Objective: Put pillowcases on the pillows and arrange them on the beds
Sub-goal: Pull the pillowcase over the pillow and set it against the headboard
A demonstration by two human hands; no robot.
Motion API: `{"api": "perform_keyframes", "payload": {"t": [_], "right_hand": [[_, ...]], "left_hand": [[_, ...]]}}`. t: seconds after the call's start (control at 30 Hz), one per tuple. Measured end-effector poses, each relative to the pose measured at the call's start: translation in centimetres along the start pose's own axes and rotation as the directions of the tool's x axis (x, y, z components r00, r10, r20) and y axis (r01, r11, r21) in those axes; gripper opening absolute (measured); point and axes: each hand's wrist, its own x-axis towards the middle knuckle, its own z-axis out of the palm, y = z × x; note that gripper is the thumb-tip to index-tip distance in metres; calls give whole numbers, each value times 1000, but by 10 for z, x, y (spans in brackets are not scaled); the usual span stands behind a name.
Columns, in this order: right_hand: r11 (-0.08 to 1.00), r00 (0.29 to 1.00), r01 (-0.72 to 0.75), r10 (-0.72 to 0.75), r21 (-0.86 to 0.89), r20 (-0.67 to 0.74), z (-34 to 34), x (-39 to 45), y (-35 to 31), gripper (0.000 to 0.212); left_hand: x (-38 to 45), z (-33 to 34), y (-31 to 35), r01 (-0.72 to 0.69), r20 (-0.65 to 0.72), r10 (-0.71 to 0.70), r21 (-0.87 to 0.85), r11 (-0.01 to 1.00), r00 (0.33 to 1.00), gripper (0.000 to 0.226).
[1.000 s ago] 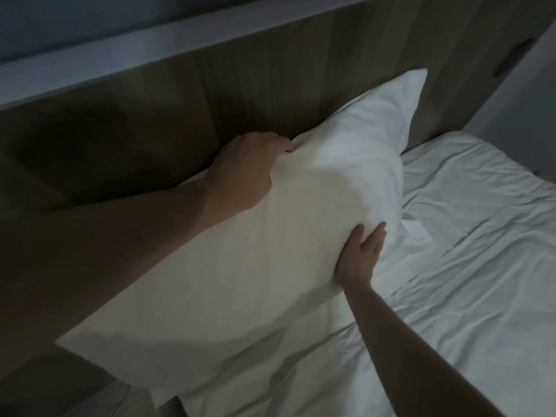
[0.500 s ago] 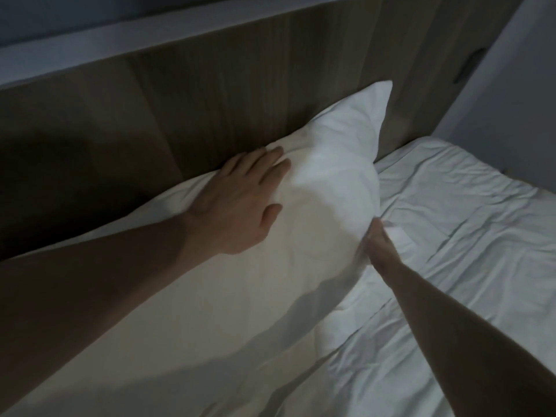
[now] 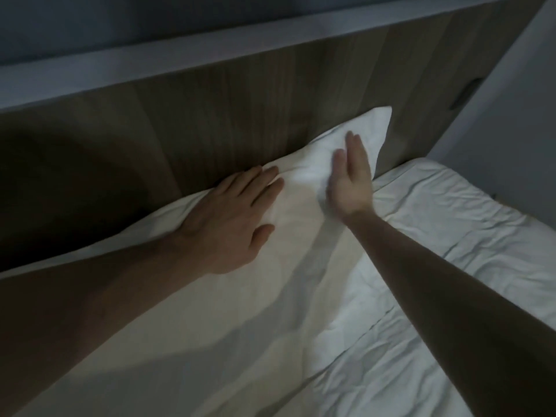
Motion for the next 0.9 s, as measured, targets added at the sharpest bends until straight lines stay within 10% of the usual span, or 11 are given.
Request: {"api": "perform_keyframes", "payload": {"t": [0.27, 0.4, 0.53, 0.9], "right_hand": [[910, 914, -370, 393, -188, 102, 6, 22, 24, 77], [966, 994, 55, -29, -254, 105, 0, -43, 9, 70], [918, 927, 297, -212, -262, 309, 18, -123, -13, 69], [912, 963, -81, 176, -401, 206, 18, -151, -6, 79]], "left_hand": [[-7, -2, -2, 16, 5, -15, -10, 1000, 1000, 73], [-49, -10, -9, 73, 37, -72, -43, 996, 997, 73], [-122, -27, -20, 185, 113, -182, -16, 983, 977, 74], [-260, -41, -48, 433, 125, -429, -10, 901, 895, 75]]}}
